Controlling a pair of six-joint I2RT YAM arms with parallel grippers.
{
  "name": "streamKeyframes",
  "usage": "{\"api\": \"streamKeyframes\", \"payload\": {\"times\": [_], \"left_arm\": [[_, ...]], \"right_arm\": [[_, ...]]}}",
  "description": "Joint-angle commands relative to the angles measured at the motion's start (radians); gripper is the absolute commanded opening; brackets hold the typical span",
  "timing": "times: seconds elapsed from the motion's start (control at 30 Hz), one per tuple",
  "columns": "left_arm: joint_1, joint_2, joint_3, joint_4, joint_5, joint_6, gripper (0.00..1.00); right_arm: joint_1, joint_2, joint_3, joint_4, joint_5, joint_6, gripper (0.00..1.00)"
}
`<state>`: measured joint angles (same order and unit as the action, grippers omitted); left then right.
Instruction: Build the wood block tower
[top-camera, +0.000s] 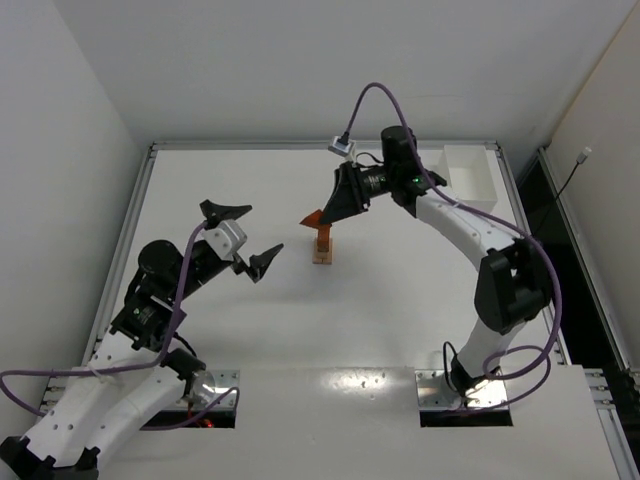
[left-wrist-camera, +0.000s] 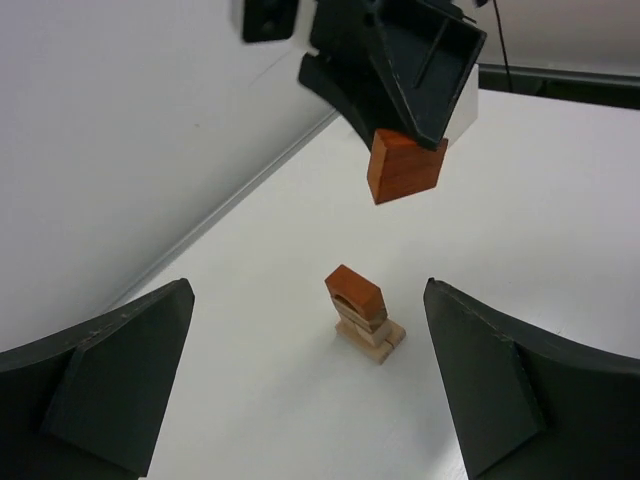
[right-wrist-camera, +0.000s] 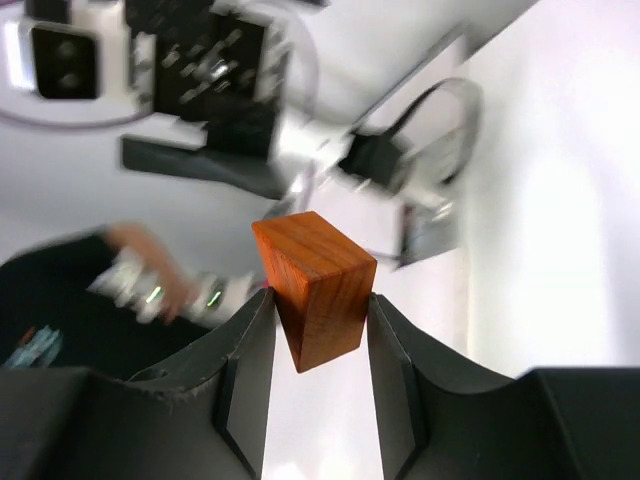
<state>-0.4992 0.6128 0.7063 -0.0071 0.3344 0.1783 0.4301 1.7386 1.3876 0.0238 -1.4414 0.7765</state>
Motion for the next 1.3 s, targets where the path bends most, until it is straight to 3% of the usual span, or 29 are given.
{"api": "streamKeyframes", "payload": {"times": [0.0,0.07,0.13,0.23,0.37,0.53,0.67,0.83,1.0,1.27], "left_arm": [[-0.01,0.016,0.055,-0.031,-0.103,-0.117,0.99],[-0.01,0.016,0.055,-0.031,-0.113,-0.144,0.99],[-0.01,0.016,0.045,-0.031,-0.149,-0.198,0.99],[-0.01,0.056,0.094,-0.105,-0.181,-0.246,0.99],[-0.01,0.087,0.108,-0.133,-0.253,-0.279,0.99],[0.001,0.1,0.117,-0.16,-0.305,-0.269,0.99],[0.011,0.149,0.128,-0.192,-0.314,-0.295,0.99],[0.034,0.278,0.228,-0.307,-0.455,-0.349,0.99],[0.034,0.383,0.279,-0.352,-0.498,-0.379,0.99],[0.044,0.383,0.268,-0.318,-0.52,-0.388,0.99]], "right_arm": [[-0.063,-0.073,0.078,-0.438,0.177,-0.441,0.0],[-0.073,-0.073,0.143,-0.652,0.338,-0.63,0.0],[-0.062,-0.099,0.178,-0.778,0.6,-0.738,0.0],[-0.062,-0.137,0.157,-0.808,0.916,-0.779,0.0],[-0.062,-0.224,-0.04,-0.73,1.415,-0.864,0.0],[-0.071,-0.297,-0.266,-0.532,1.683,-0.863,0.0],[-0.089,-0.284,-0.403,-0.44,1.724,-0.774,0.0],[-0.099,-0.24,-0.463,-0.316,1.724,-0.709,0.0],[-0.108,-0.122,-0.414,-0.239,1.734,-0.652,0.0],[-0.126,0.009,-0.315,-0.312,1.698,-0.634,0.0]]}}
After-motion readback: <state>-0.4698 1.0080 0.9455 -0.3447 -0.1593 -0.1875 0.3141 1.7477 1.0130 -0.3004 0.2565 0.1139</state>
